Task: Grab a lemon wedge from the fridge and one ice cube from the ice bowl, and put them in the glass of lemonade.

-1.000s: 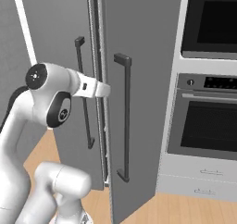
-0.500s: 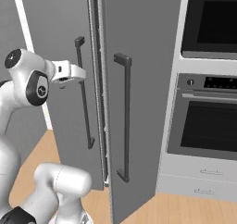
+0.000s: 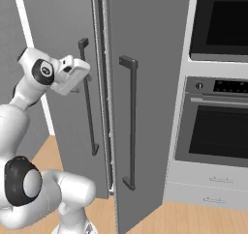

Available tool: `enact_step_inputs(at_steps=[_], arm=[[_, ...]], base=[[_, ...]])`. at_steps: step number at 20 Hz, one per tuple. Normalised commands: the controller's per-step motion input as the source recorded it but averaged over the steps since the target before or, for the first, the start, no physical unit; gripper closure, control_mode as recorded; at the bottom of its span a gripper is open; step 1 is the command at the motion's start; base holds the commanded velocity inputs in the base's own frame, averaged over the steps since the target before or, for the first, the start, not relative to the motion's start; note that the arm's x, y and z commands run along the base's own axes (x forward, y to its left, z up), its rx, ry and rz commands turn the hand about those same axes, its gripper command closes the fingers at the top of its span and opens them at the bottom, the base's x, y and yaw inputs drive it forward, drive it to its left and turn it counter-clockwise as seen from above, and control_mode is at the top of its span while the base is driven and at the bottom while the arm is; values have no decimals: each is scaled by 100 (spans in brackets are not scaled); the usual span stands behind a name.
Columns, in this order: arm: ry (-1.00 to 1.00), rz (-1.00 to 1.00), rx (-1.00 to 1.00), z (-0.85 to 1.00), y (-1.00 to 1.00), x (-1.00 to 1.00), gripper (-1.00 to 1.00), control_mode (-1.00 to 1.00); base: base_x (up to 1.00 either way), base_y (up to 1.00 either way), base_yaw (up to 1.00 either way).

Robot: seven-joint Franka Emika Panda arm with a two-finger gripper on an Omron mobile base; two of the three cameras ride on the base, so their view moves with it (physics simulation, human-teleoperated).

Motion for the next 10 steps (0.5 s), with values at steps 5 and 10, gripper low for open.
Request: enact_step_inputs(at_steps=[5,10], arm=[[7,-8,-19,-10,-8,35,-100,-100],[13,-8,-15,-23,-22,29,-100,-100]], base=[[0,0,0],[0,0,0]])
